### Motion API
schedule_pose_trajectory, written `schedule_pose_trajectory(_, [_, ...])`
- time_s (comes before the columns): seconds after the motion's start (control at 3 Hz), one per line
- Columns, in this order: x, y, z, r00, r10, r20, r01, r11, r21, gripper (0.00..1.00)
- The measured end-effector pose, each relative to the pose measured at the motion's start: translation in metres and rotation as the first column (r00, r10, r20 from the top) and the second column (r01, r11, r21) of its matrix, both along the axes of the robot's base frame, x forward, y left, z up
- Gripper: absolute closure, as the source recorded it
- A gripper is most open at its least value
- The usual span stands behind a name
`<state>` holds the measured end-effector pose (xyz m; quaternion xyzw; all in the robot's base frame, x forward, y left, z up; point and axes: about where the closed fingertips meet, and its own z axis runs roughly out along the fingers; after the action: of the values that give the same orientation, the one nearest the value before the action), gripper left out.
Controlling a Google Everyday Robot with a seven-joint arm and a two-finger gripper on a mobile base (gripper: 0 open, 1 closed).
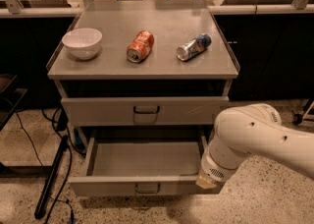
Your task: Close middle drawer
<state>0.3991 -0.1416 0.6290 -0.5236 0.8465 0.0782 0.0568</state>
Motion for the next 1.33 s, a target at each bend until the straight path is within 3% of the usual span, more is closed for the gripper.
schedule_pose_trajectory(0.33, [-0.012, 0.008, -0.049, 0.9969, -0.032, -0.073, 0.031, 0.999, -0.005, 1.00])
schedule_pose_trajectory(0.67, [-0.017, 0.017, -0.109, 0.9906, -0.083, -0.108, 0.084, 0.996, 0.000, 1.00])
schedule_pose_trajectory(1.33, [-0.001, 0.032, -0.170, 0.9860, -0.132, -0.102, 0.134, 0.991, 0.012, 1.00])
